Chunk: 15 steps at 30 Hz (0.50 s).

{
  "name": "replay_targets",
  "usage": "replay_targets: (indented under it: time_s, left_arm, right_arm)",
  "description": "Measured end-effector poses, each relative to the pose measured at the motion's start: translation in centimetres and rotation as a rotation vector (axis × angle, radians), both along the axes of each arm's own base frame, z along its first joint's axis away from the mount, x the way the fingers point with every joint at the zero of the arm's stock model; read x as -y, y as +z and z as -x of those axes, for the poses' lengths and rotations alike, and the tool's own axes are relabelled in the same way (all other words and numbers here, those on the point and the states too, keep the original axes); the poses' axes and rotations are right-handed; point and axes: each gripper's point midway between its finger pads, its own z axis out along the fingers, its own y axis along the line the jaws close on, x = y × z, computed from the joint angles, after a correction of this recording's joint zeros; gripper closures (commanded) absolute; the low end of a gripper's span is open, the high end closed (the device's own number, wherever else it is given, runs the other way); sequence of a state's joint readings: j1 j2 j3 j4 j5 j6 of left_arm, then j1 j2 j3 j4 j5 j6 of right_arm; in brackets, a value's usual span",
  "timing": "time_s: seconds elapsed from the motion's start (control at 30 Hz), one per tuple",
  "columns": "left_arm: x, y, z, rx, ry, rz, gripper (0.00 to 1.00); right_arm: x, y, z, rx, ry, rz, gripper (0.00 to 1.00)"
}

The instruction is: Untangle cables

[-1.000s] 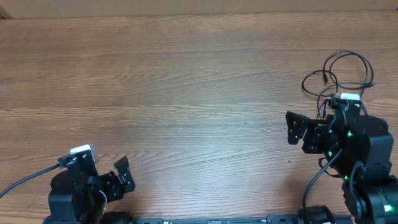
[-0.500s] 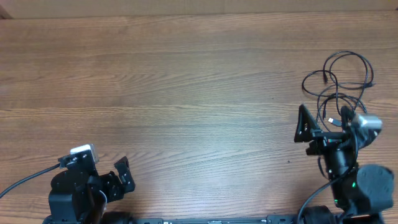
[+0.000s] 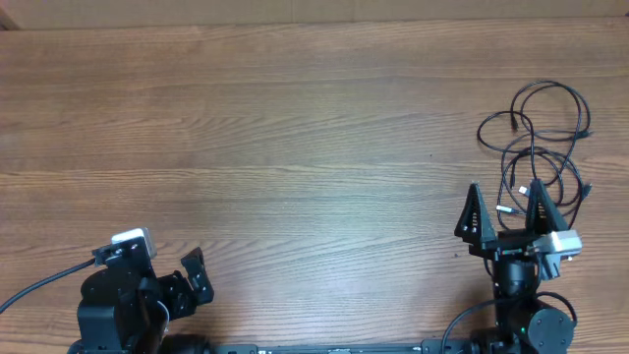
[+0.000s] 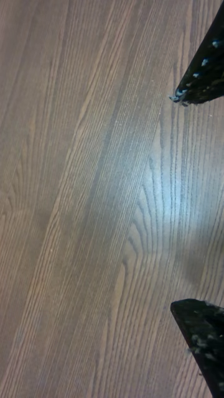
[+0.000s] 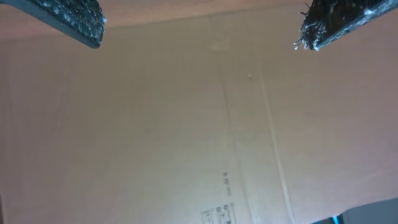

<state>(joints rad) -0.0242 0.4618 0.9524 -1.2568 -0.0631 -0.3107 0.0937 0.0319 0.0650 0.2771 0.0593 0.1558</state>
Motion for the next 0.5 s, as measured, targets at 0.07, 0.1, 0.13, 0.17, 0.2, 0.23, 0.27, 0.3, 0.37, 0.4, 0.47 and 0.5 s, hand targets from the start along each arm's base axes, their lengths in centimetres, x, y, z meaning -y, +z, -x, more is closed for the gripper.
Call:
replay_targets:
  time_s: [0.07,0.1,0.13,0.17,0.2,0.23,0.27,0.3,0.37,0.4,0.47,0.5]
  left_arm:
    - [0.0,0.0,0.0,0.000,0.000,0.000,0.00]
    - [0.0,0.0,0.0,0.000,0.000,0.000,0.00]
    - [0.0,0.0,0.0,0.000,0.000,0.000,0.01]
    - [0.0,0.0,0.0,0.000,0.000,0.000,0.00]
    - [0.0,0.0,0.0,0.000,0.000,0.000,0.00]
    - [0.0,0.0,0.0,0.000,0.000,0.000,0.00]
    - [0.0,0.0,0.0,0.000,0.000,0.000,0.00]
    - [0.0,0.0,0.0,0.000,0.000,0.000,0.00]
    - [0.0,0.0,0.0,0.000,0.000,0.000,0.00]
    - [0.0,0.0,0.0,-0.001,0.000,0.000,0.00]
    - [0.0,0.0,0.0,0.000,0.000,0.000,0.01]
    - [0.0,0.0,0.0,-0.001,0.000,0.000,0.01]
  right_arm:
    - [0.3,-0.7,-0.1,-0.004,-0.012,0.001,0.00]
    - [0.4,-1.1,-0.2,-0.012,-0.020,0.002,0.00]
    - [0.5,-1.5,-0.3,-0.020,-0.025,0.004,0.00]
    - [0.7,-2.0,-0.5,-0.041,-0.033,0.010,0.00]
    - [0.7,-2.7,-0.7,-0.066,-0.041,0.027,0.00]
    - [0.7,-3.2,-0.9,-0.087,-0.044,0.039,0.00]
    - [0.7,-4.1,-1.1,-0.121,-0.049,0.061,0.00]
    - [0.7,-4.7,-1.3,-0.147,-0.050,0.076,0.00]
    - [0.6,-7.0,-1.6,-0.239,-0.045,0.102,0.00]
    - [0.5,-8.3,-1.7,-0.293,-0.041,0.114,0.00]
    - [0.2,-10.3,-1.8,-0.374,-0.022,0.132,0.00]
    - [0.1,-10.6,-1.8,-0.385,-0.015,0.136,0.00]
